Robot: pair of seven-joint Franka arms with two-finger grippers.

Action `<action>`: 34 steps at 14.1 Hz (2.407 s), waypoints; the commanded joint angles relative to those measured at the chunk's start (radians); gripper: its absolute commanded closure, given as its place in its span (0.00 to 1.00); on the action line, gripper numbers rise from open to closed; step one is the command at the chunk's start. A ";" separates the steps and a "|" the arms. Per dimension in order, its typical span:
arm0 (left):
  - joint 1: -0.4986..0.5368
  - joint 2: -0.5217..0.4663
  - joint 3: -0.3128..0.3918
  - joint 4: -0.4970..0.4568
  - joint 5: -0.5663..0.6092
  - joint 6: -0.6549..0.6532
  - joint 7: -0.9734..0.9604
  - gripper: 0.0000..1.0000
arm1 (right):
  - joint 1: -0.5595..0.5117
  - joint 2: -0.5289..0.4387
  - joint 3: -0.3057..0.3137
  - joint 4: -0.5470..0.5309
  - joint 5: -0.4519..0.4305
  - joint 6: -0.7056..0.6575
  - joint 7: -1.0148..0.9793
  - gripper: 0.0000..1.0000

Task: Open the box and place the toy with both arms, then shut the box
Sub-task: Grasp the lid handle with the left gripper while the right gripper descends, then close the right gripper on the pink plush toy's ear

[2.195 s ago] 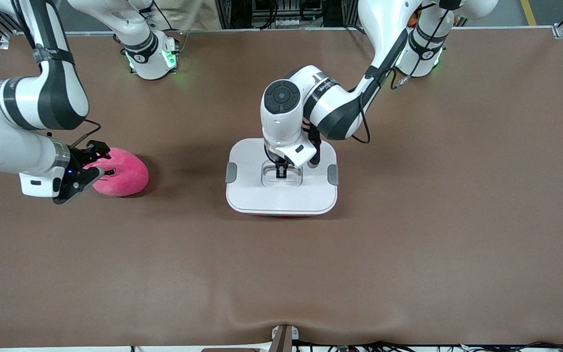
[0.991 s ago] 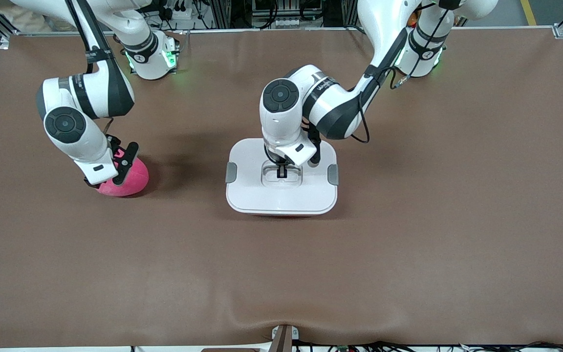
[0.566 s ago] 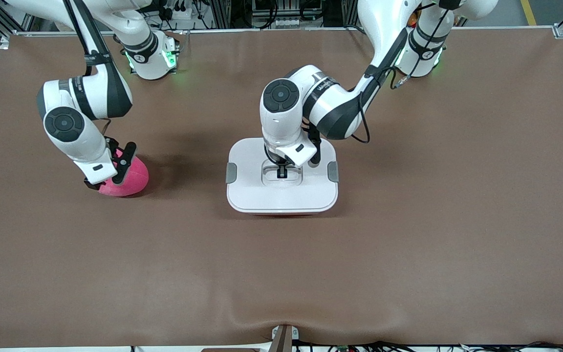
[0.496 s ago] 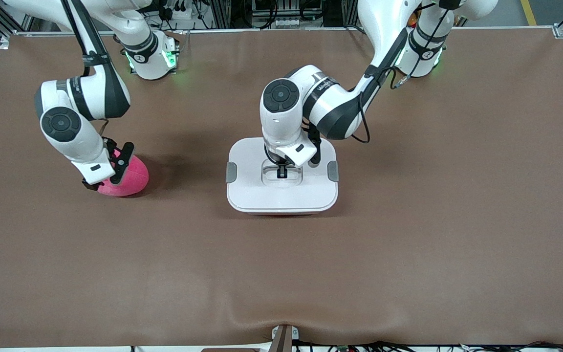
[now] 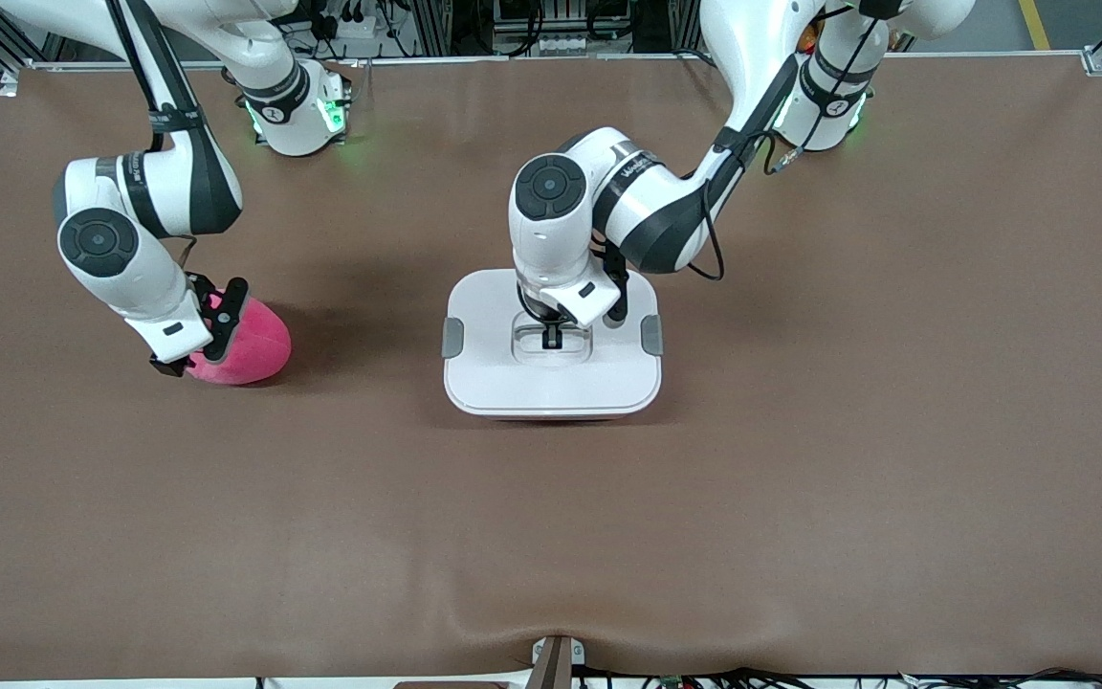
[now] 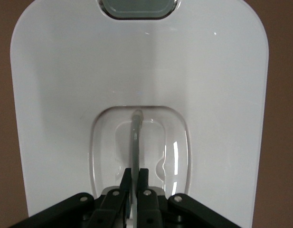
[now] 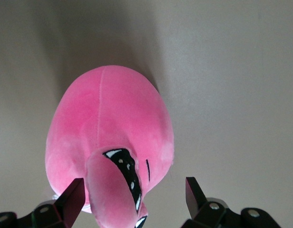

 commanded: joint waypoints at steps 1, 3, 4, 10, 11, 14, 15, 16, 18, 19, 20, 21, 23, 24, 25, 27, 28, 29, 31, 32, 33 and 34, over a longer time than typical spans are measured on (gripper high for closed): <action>-0.010 0.011 0.002 0.019 0.022 0.005 -0.022 1.00 | 0.011 -0.018 0.002 -0.027 -0.018 0.014 -0.008 0.19; -0.012 0.011 0.004 0.019 0.022 0.005 -0.023 1.00 | 0.013 -0.017 0.002 -0.028 -0.018 0.014 -0.008 0.43; -0.012 0.011 0.004 0.019 0.022 0.005 -0.023 1.00 | 0.016 -0.017 0.002 -0.033 -0.018 0.014 -0.012 0.68; -0.012 0.009 0.002 0.019 0.036 0.005 -0.022 1.00 | 0.018 -0.018 0.001 -0.033 -0.018 0.014 -0.011 1.00; -0.012 0.009 0.004 0.019 0.036 0.005 -0.022 1.00 | 0.018 -0.018 0.002 -0.033 -0.018 0.013 -0.011 1.00; -0.012 0.008 0.004 0.019 0.036 0.005 -0.022 1.00 | 0.016 -0.021 0.002 -0.033 -0.018 0.010 -0.014 1.00; -0.012 0.008 0.004 0.019 0.037 0.005 -0.022 1.00 | 0.016 -0.020 0.002 -0.033 -0.018 0.010 -0.015 1.00; -0.012 0.005 0.004 0.019 0.038 0.005 -0.022 1.00 | 0.016 -0.021 0.002 -0.033 -0.018 0.010 -0.017 1.00; -0.012 0.000 0.004 0.019 0.038 0.005 -0.020 1.00 | 0.016 -0.026 0.004 -0.030 -0.015 0.011 -0.028 1.00; -0.012 0.000 0.004 0.019 0.038 0.005 -0.022 1.00 | 0.015 -0.032 0.004 -0.025 -0.010 0.011 -0.044 1.00; -0.012 -0.002 0.004 0.019 0.038 0.005 -0.022 1.00 | 0.011 -0.040 0.002 -0.019 -0.007 0.007 -0.052 1.00; -0.012 -0.002 0.004 0.019 0.038 0.003 -0.020 1.00 | 0.007 -0.047 0.002 -0.010 -0.007 0.002 -0.052 1.00; -0.012 -0.003 0.004 0.019 0.038 0.002 -0.020 1.00 | 0.004 -0.052 -0.002 0.007 -0.004 -0.024 -0.051 1.00; -0.012 -0.003 0.004 0.019 0.038 0.000 -0.020 1.00 | 0.001 -0.052 -0.004 0.028 0.013 -0.050 -0.051 1.00; -0.012 -0.005 0.004 0.019 0.038 -0.001 -0.020 1.00 | -0.001 -0.052 -0.004 0.048 0.036 -0.074 -0.052 1.00; -0.012 -0.014 0.004 0.019 0.038 -0.004 -0.020 1.00 | 0.001 -0.047 -0.004 0.079 0.051 -0.104 -0.052 1.00; -0.012 -0.015 0.004 0.019 0.038 -0.006 -0.020 1.00 | 0.001 -0.046 -0.004 0.091 0.051 -0.116 -0.051 1.00; -0.012 -0.017 0.004 0.019 0.038 -0.007 -0.020 1.00 | 0.001 -0.044 -0.004 0.095 0.051 -0.118 -0.052 1.00; -0.012 -0.019 0.004 0.019 0.038 -0.009 -0.020 1.00 | 0.001 -0.044 -0.004 0.095 0.051 -0.121 -0.052 1.00; -0.012 -0.019 0.004 0.019 0.038 -0.010 -0.020 1.00 | 0.001 -0.044 -0.004 0.095 0.051 -0.121 -0.052 1.00; -0.010 -0.023 0.004 0.019 0.038 -0.010 -0.020 1.00 | 0.001 -0.043 -0.004 0.093 0.051 -0.121 -0.052 1.00; -0.010 -0.023 0.004 0.019 0.038 -0.010 -0.020 1.00 | 0.001 -0.043 -0.004 0.093 0.051 -0.121 -0.052 1.00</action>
